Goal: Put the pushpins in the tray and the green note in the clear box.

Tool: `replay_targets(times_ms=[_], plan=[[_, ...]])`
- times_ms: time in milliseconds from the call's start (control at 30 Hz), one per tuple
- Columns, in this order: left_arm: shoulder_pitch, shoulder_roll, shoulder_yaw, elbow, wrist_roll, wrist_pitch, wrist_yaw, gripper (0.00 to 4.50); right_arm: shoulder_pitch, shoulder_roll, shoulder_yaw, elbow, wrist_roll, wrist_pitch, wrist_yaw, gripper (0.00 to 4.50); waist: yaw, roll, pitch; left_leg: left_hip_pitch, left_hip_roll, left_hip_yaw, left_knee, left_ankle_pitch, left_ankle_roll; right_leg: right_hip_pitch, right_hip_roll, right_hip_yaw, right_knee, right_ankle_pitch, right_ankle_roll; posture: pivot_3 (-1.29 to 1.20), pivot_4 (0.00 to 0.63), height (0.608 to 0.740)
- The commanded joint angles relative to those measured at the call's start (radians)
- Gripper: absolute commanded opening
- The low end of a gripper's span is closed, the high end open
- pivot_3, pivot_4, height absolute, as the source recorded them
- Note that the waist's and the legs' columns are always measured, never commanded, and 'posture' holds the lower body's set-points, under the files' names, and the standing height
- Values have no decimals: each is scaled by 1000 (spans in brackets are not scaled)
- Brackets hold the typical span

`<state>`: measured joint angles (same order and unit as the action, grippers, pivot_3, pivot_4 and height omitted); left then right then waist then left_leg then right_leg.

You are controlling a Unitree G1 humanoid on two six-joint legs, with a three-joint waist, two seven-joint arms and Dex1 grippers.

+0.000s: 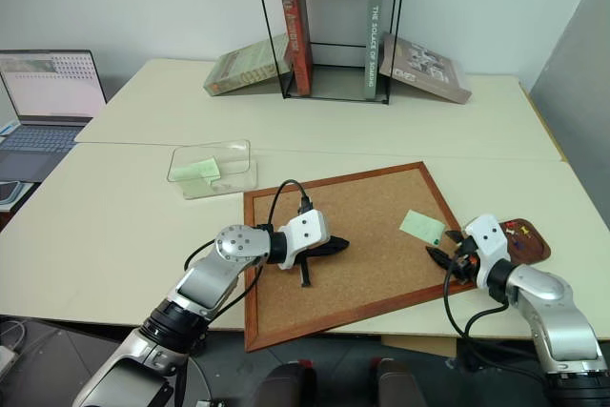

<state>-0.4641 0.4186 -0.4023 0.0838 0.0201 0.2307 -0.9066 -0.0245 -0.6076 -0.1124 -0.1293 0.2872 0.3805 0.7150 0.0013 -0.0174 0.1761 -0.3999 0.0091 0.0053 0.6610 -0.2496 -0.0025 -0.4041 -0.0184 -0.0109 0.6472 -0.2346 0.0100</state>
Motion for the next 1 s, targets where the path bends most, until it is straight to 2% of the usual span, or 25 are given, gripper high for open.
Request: replay_targets(times_ms=[33, 333, 633, 1000], plan=[[28, 18, -30, 34, 41, 38, -3, 0, -7, 3, -12, -17, -1, -20, -9, 1896, 0, 0, 0, 0, 0, 0, 0, 0, 0, 0, 0, 0, 0, 0, 0, 0, 150, 740], [32, 20, -31, 32, 41, 38, -4, 0, 6, -5, -38, -35, 20, -11, -12, 43, 0, 0, 0, 0, 0, 0, 0, 0, 0, 0, 0, 0, 0, 0, 0, 0, 150, 740], [34, 21, -34, 38, 42, 35, -6, 0, -11, -17, -75, -116, 46, -28, -9, 5, 0, 0, 0, 0, 0, 0, 0, 0, 0, 0, 0, 0, 0, 0, 0, 0, 150, 740], [17, 4, -24, 43, 33, 13, 7, 0, -71, -6, -107, -208, 132, 46, -19, 5, -1, -1, -1, 0, 0, 0, -1, 0, 0, 0, 0, 0, 0, 0, 0, 0, 150, 740]])
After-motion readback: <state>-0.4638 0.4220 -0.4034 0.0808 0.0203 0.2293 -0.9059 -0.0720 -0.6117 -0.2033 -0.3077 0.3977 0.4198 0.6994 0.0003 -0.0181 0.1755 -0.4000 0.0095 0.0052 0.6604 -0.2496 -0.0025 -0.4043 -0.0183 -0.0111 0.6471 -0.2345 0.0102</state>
